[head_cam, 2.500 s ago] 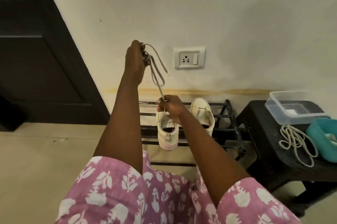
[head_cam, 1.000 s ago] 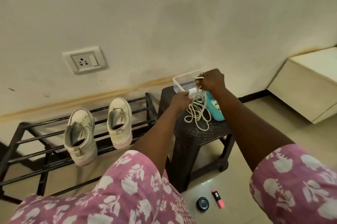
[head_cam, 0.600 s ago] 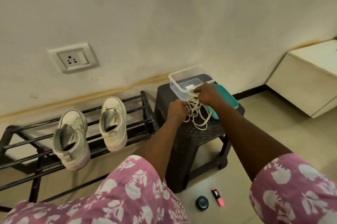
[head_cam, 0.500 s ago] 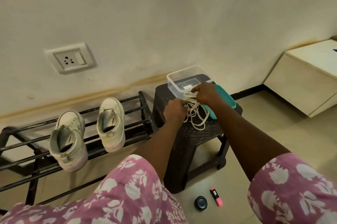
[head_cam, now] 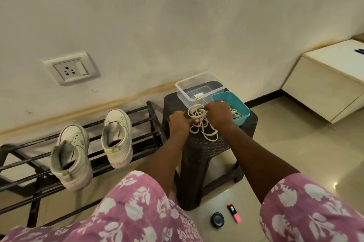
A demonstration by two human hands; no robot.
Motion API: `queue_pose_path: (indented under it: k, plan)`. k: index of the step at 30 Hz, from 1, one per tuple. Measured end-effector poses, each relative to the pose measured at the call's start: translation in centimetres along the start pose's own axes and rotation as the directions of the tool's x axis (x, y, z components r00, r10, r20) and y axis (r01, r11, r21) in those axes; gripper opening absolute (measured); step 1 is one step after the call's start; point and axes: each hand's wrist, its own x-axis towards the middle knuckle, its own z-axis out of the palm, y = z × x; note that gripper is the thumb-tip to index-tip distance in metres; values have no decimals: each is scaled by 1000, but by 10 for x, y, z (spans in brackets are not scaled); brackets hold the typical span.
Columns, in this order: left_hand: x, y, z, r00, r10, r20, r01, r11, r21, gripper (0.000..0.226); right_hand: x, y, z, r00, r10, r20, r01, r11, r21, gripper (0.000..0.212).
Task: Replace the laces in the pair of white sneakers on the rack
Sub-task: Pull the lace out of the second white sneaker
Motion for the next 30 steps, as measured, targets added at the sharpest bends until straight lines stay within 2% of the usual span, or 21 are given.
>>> queue_pose_path:
  k: [3,5,8,9,11,13,15,17,18,20,22,26,30]
  plan:
    - [-3,-1,4,1000,-5,-13,4,1000,-19,28,-1,-6,4,998,6,-66,-4,1000,25,28]
    - [-5,-2,9,1000,-4,19,4,1000,-7,26,-2,-10,10,997,-46,-65,50,997,56,39]
    - [-8,-1,17,996,9,92,-5,999,-40,31,-5,-16,22,994,-97,50,95,994,52,61]
    - [-9,-1,20,994,19,111,-14,999,-46,31,-7,-17,25,990,-102,96,99,995,32,62]
    - [-10,-2,22,995,24,94,-20,999,-43,30,-9,-17,29,982,-112,150,116,993,-14,51]
    - [-8,-4,20,1000,-15,12,15,999,-47,28,-11,-13,25,990,-118,73,121,992,-32,35]
    - [-6,-6,14,995,-47,-89,44,998,-33,27,-10,-5,16,993,-76,-87,77,997,4,28]
    - [-5,-2,9,985,-12,-172,10,1000,-14,28,-8,7,6,979,50,-199,-29,994,106,26]
    - [-5,2,8,979,19,-202,-23,1000,-18,28,-6,15,1,970,133,-201,-97,979,179,25]
    - [-5,14,9,971,104,-216,-113,993,-32,27,1,34,-7,954,275,-116,-226,920,321,25]
    - [-4,28,13,960,211,-185,-220,975,-26,26,11,54,-10,945,325,10,-306,877,370,24]
    - [5,47,24,922,384,-46,-379,921,94,30,29,73,-5,947,239,213,-295,909,296,28]
    - [14,50,35,852,502,145,-520,785,337,41,34,67,6,940,194,281,-252,949,188,29]
